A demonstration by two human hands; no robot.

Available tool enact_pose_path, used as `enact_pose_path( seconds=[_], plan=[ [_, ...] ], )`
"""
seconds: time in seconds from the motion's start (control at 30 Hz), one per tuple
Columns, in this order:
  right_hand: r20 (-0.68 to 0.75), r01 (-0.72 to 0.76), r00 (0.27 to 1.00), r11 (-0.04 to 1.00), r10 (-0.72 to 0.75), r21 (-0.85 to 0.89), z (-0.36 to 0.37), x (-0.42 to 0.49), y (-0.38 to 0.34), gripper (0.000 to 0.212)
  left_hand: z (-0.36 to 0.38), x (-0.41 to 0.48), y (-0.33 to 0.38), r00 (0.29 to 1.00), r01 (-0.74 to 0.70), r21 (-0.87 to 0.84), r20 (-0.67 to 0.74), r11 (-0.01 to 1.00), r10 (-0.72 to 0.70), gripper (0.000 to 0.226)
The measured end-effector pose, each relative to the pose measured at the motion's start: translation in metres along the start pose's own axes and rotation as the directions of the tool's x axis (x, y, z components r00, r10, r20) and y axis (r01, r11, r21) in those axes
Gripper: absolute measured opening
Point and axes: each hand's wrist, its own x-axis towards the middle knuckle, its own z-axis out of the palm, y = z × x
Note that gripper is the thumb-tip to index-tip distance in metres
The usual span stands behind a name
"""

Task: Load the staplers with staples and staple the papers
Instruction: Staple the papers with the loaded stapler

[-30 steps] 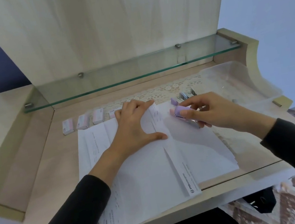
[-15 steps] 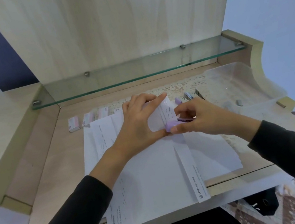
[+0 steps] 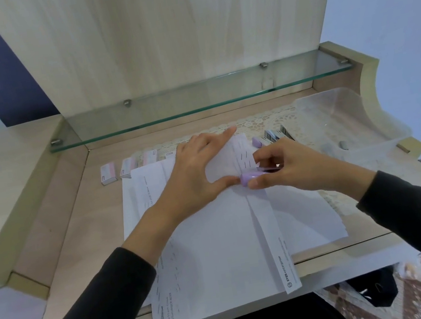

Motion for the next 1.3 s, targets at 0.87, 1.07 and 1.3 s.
enact_pose_path(
  seconds=[0.87, 1.07, 1.3],
  plan=[
    [-0.035, 0.016, 0.999, 0.998, -0.018, -0.059, 0.005, -0.004, -0.007, 0.046, -0.004, 0.006, 0.013, 0.939, 0.200, -0.295, -0.215, 0.934, -0.269, 0.015],
    [-0.044, 0.037, 0.998, 0.998, -0.039, -0.058, 0.008, -0.004, -0.009, 0.052, -0.004, 0.005, 0.012, 0.939, 0.186, -0.288, -0.229, 0.940, -0.256, 0.016],
    [-0.043, 0.039, 0.998, 0.999, -0.041, -0.036, 0.006, -0.003, -0.010, 0.044, -0.004, 0.007, 0.012, 0.945, 0.156, -0.273, -0.237, 0.949, -0.224, 0.017]
  ],
)
